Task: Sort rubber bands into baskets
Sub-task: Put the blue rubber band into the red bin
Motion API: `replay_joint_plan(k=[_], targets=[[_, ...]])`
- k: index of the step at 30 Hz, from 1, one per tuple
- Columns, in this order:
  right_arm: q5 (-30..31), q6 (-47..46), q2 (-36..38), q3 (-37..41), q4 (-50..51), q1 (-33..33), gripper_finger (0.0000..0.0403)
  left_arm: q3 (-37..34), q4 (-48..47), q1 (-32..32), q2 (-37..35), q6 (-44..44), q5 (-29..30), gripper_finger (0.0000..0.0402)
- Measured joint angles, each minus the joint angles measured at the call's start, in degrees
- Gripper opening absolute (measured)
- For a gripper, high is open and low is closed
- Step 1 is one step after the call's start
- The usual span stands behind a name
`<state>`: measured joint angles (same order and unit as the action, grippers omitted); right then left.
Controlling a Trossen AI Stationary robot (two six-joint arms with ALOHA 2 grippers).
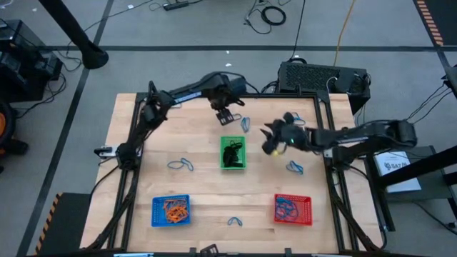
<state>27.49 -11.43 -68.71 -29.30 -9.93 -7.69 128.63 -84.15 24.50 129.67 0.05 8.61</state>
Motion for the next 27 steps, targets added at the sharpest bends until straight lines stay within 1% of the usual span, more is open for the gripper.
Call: replay_joint_plan(k=[3, 5, 7, 11, 13, 15, 17, 19, 24, 27], targets=[[-8.0, -0.1, -5.7, 0.0, -8.9, -7.2, 0.0128, -6.1, 4.5, -0.5, -5.9, -0.4, -0.1, 0.0232], [-11.3, -1.1, -9.5, -0.3, -13.2, -10.5, 0.0128, -12.0, 9.1, -0.6, -10.8, -0.4, -0.4, 0.0232], [-12.6, -1.7, -13.5, -1.8, -15.7, -12.5, 0.0128, -19.3, 14.3, -0.5, -16.1, -0.4, -0.7, 0.0232], [-12.9, -3.8, -21.8, -6.9, -14.9, -14.0, 0.0128, -34.4, 27.0, -0.1, -24.6, -0.4, -1.6, 0.0232], [-12.9, -4.7, -25.8, -10.0, -14.0, -14.2, 0.0128, -40.2, 32.1, -0.1, -27.9, -0.3, -3.5, 0.0232], [-12.9, -5.8, -29.6, -13.0, -13.4, -14.2, 0.0128, -44.6, 35.0, 0.0, -30.2, -0.4, -5.2, 0.0232], [-12.9, -6.4, -33.0, -15.9, -12.9, -14.2, 0.0128, -47.9, 36.3, 0.0, -31.3, -0.3, -5.9, 0.0232], [-12.9, -7.4, -35.6, -19.0, -10.3, -14.4, 0.0128, -50.0, 36.7, -0.2, -32.1, 0.5, -6.0, 0.0232], [-12.3, -8.0, -41.0, -25.8, -1.5, -15.0, 0.0128, -52.3, 36.8, -0.4, -32.1, 0.7, -8.5, 0.0232], [-9.0, -7.9, -42.5, -27.4, -0.9, -14.6, 0.0128, -53.0, 38.1, -0.6, -32.2, -0.5, -8.6, 0.0232]])
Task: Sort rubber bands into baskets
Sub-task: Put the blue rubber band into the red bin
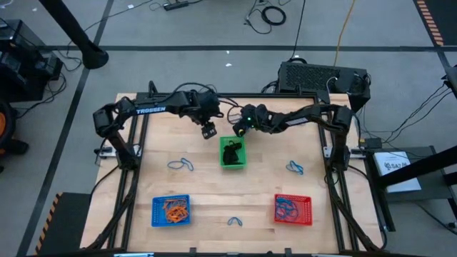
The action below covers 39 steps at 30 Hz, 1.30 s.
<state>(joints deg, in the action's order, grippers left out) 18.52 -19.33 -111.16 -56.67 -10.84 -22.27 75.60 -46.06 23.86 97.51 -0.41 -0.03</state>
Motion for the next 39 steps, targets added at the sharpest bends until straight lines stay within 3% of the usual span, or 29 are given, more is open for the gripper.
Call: replay_joint_plan(k=[9, 27, 30, 39], targets=[[5.7, -0.9, 0.4, -0.1, 1.6, 0.6, 0.0128, -0.2, 0.7, 0.0, 0.0, -1.8, -0.1, 0.0232], [5.7, -2.4, 2.7, -0.1, 4.4, 1.8, 0.0128, -0.2, 1.7, 0.1, 0.0, -1.5, -0.1, 0.0232], [8.6, -2.6, 3.0, -0.1, 5.0, 1.8, 0.0128, -0.2, 1.6, 0.1, 0.0, -1.5, -0.1, 0.0232], [9.5, -11.9, 3.0, 1.2, 5.9, 1.7, 0.0128, -0.2, 1.7, 0.1, 0.0, -1.4, -0.8, 0.0232]])
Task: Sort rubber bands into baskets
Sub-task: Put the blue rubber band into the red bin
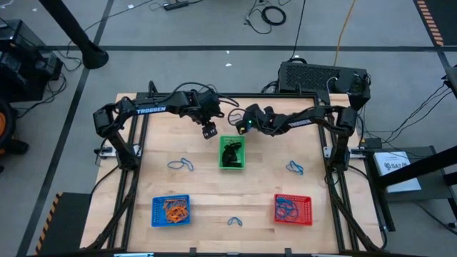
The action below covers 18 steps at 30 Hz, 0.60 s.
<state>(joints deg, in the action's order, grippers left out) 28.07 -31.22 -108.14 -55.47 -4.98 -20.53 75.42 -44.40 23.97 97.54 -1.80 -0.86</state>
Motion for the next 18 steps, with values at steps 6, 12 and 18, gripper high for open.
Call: replay_joint_plan(k=[6, 12, 18], targets=[[-1.2, -3.0, -0.2, 0.4, 0.5, 0.0, 0.0128, 0.0, 0.1, 0.0, 0.0, 0.0, -0.1, 0.0232], [-2.0, -6.1, -2.1, 0.4, 0.9, 0.2, 0.0128, 0.0, 0.2, -0.1, 0.0, 0.2, -2.1, 0.0232], [-2.5, -5.0, -2.6, 0.4, -1.0, 0.8, 0.0128, 0.0, 0.2, -0.1, 0.0, 0.0, -2.2, 0.0232]])
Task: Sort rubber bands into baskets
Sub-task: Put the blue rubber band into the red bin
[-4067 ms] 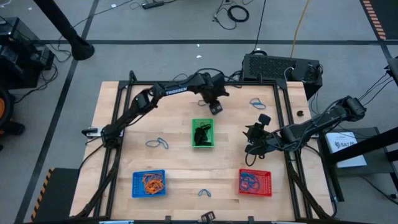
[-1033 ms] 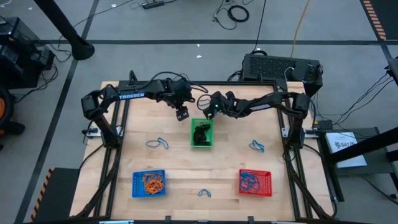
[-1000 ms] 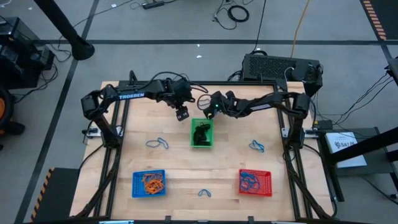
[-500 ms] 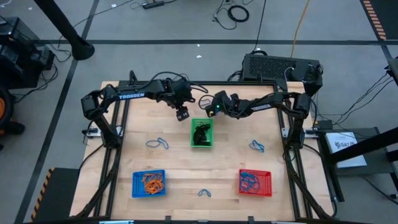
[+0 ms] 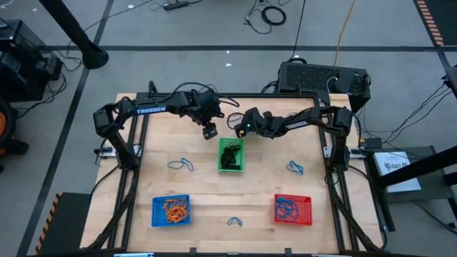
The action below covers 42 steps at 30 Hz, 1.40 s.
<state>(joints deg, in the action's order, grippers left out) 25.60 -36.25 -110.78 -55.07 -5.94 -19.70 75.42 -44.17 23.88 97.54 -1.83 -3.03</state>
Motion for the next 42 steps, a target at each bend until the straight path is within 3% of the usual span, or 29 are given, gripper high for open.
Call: replay_joint_plan(k=[25, 42], targets=[[2.0, 1.0, -2.9, -0.2, -0.8, -1.3, 0.0126, 0.0, 0.2, -1.1, 0.0, 0.0, -0.5, 0.0232], [4.4, 4.0, -3.0, -0.2, 5.2, -1.4, 0.0038, 0.0, 0.2, -1.1, 0.0, -0.1, -0.5, 0.0232]])
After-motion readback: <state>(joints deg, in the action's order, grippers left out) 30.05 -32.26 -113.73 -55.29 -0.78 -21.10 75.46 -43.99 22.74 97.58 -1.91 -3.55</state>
